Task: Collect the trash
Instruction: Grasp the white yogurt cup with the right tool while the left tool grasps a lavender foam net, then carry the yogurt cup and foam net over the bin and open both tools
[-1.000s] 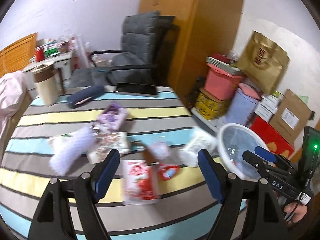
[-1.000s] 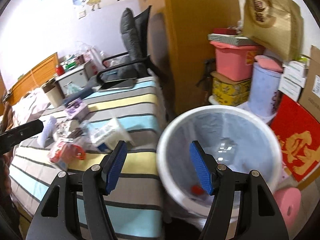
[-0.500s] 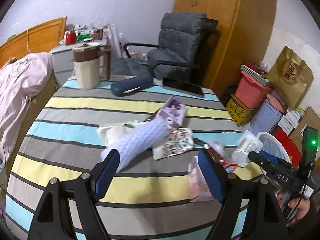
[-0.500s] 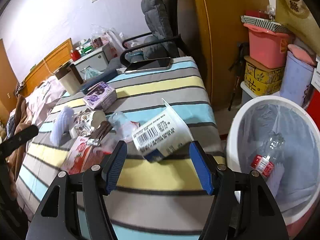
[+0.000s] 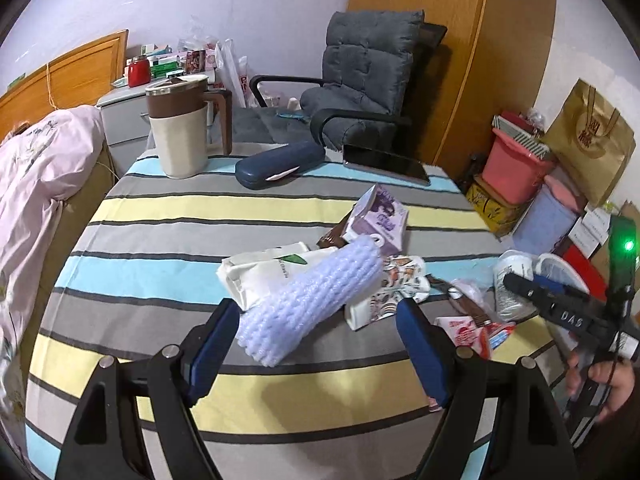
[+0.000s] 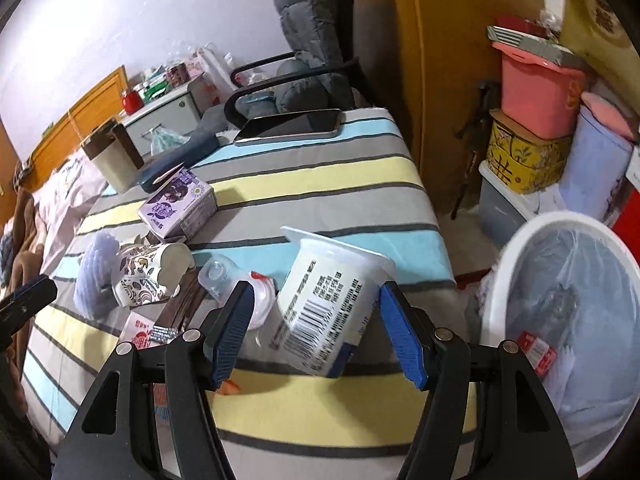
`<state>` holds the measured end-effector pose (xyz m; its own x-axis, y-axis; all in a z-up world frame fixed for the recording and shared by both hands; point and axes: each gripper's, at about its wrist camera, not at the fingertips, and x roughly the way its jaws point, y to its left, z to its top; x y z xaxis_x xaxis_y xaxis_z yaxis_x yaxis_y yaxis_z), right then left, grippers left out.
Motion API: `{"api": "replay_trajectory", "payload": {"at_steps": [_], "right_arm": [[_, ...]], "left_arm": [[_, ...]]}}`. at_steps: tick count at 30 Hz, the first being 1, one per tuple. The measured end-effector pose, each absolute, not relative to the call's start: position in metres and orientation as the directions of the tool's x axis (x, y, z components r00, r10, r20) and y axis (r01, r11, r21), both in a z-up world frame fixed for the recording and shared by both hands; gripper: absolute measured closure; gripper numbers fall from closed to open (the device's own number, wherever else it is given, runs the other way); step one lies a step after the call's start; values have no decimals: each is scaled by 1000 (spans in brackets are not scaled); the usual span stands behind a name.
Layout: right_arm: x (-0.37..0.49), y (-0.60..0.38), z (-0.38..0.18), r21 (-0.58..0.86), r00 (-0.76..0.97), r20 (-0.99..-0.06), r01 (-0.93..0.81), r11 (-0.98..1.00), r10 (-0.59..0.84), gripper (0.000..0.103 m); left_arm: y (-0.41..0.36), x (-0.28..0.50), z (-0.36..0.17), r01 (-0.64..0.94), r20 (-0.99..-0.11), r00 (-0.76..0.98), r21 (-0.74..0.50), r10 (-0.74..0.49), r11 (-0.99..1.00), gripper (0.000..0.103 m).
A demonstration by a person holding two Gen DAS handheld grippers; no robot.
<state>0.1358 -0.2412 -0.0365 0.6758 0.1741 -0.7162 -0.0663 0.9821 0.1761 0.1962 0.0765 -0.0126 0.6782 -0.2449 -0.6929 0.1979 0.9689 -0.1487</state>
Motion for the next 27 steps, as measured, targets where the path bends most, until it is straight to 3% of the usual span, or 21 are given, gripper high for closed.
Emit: {"api": "replay_trajectory", "payload": {"at_steps": [1,3,9,17,23,25,27], "right_arm": [[138,-240,-36,168,674,-717,-79,983,176,38],[142,-237,-35,155,669,-722,-94,984,177,51],[143,-237,-36,164,667,-720,-105,981,192,51],[142,-236,-36,160,670,-719,-101,982,186,51],[144,-236,-37,159,672,-716,-105,982,188,51],[143,-236,-37,160,672,-716,-104,982,188,51],[143,-236,-37,164,673,-715,-104,981,191,51]], "left_arm": [[77,198,-13,202,-697,675,-142,-243,969,21],[77,202,-16,215,-705,669,-120,-235,969,21],[67,212,-22,279,-724,659,-16,-204,960,21],[63,227,-31,301,-737,648,20,-190,953,21],[58,233,-38,339,-755,620,14,-212,941,38],[57,233,-38,348,-757,614,4,-225,937,54],[56,232,-38,352,-760,608,1,-228,936,58]]}}
